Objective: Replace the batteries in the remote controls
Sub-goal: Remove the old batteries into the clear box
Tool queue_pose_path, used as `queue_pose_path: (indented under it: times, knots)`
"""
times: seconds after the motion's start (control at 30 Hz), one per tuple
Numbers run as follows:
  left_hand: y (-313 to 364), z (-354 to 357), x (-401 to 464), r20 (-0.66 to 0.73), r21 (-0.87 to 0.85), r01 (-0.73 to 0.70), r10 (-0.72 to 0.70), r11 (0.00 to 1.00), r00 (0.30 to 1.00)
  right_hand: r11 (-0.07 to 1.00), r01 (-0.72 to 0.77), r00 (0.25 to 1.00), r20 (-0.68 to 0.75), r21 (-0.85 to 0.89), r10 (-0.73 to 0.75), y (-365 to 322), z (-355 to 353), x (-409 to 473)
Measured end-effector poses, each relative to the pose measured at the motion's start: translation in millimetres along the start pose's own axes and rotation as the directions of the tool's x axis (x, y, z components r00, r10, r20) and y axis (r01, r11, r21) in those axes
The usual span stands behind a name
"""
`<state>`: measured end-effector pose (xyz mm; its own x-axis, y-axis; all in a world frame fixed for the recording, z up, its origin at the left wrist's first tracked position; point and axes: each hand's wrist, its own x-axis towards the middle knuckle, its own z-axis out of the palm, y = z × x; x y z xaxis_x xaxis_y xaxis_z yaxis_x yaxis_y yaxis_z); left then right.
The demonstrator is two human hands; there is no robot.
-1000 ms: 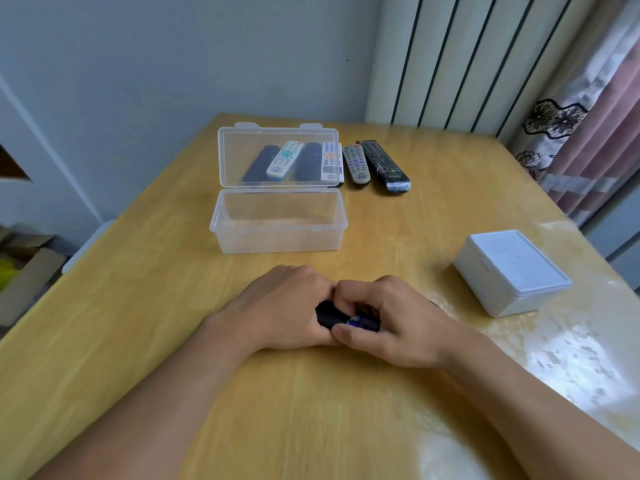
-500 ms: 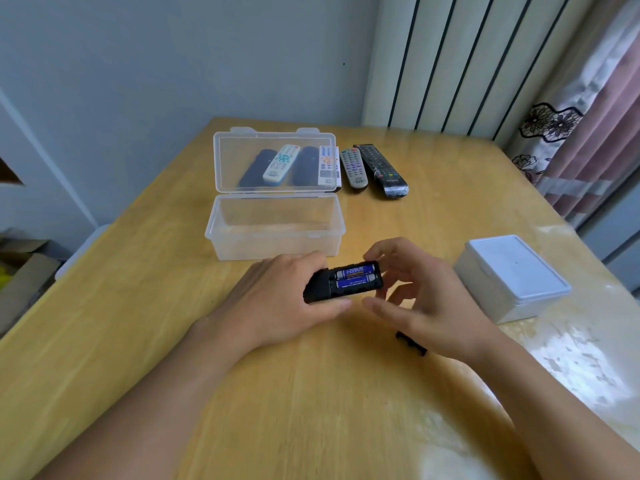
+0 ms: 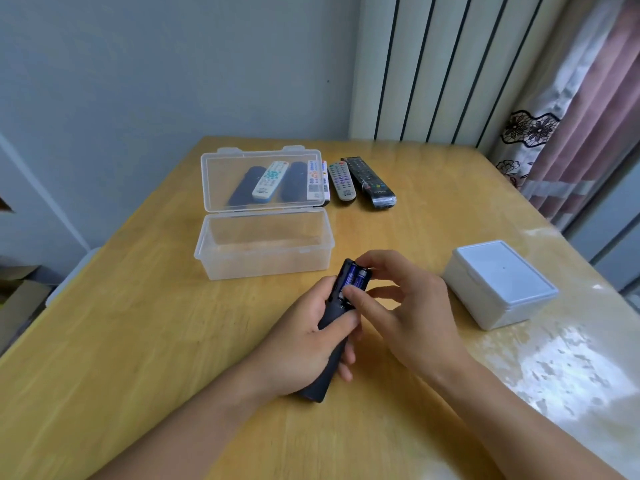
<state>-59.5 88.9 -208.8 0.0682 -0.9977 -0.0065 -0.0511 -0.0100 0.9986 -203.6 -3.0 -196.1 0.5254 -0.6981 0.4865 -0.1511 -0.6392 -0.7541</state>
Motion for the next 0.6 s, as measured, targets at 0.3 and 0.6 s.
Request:
queue_pose_path:
  times: [0.3, 0.6]
  knots:
    - [-3, 15, 0, -0.16, 0.103, -0.054, 0.07, 0.993, 0.985, 0.999, -0.035, 0.992, -0.119, 0.022, 0.037, 1, 10, 1]
    - [-1, 20, -1, -0.235, 0.379, -0.086, 0.186, 0.921, 0.954, 0.964, -0.163, 0.965, -0.17, 0.21, 0.2, -1, 16, 0]
